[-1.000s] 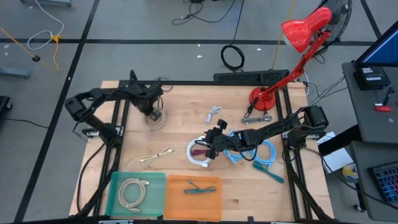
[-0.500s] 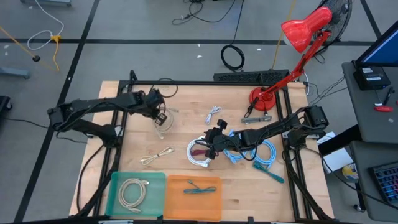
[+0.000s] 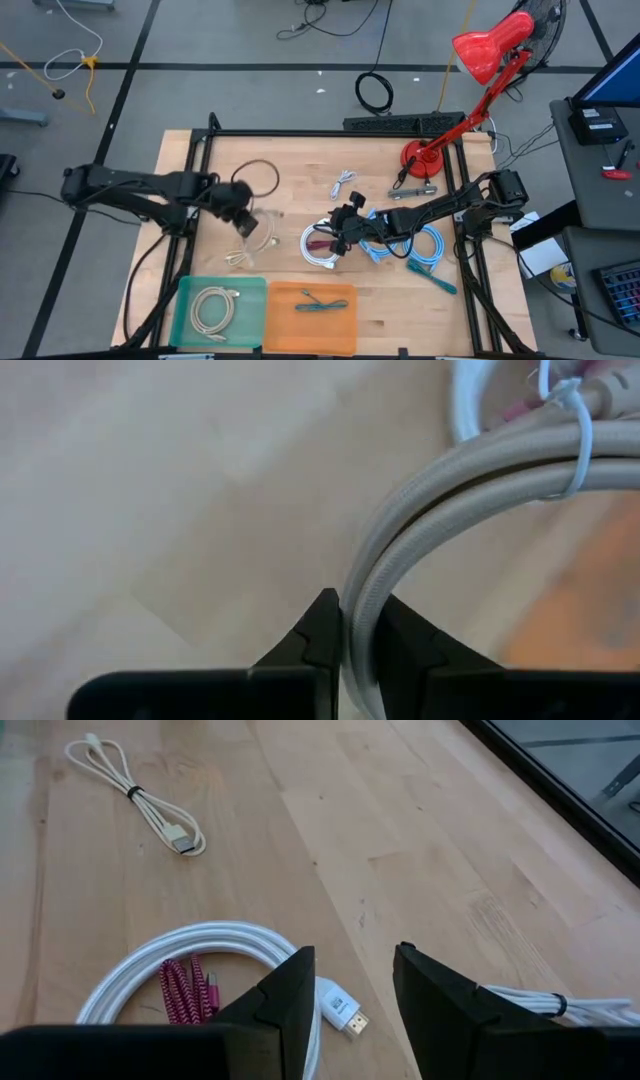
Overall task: Pick & Place USB Port
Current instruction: Put the brown HDMI cable into the green bin
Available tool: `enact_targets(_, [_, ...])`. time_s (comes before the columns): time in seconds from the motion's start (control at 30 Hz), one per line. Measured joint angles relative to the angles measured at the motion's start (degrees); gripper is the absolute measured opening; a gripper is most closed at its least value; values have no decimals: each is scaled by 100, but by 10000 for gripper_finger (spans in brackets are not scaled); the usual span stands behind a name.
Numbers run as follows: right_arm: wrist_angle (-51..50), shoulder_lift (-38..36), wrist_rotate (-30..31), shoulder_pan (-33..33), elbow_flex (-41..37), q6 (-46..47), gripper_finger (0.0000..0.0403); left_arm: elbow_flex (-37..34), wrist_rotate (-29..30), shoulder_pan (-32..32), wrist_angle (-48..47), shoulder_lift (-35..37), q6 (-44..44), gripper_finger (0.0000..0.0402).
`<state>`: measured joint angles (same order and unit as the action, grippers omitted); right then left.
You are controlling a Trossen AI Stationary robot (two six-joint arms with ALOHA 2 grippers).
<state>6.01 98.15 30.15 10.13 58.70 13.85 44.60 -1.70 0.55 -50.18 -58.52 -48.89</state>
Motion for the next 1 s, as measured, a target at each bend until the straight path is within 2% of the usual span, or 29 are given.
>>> enact_targets(0.13, [-23, 0, 0, -2, 0, 0, 130, 0, -144, 1011, -17, 196, -1209, 34])
enact_targets(0.3, [-30, 0, 0, -2, 0, 0, 130, 7, 121, 2355, 101, 223, -2752, 34])
enact_targets(0.43, [-70, 0, 0, -2, 0, 0, 130, 7, 305, 3384, 239, 37, -4004, 34])
enact_targets(0.57, [-67, 0, 0, -42, 0, -11, 130, 15, 548, 4234, 863, -299, -4977, 34])
enact_targets(0.8, [-67, 0, -11, -111, 0, 0, 130, 623, 979, 4973, 929, -1311, -5736, 34])
enact_targets(1.0, [-64, 0, -22, -109, 0, 0, 130, 1055, 551, 5135, 491, -2155, -6045, 34])
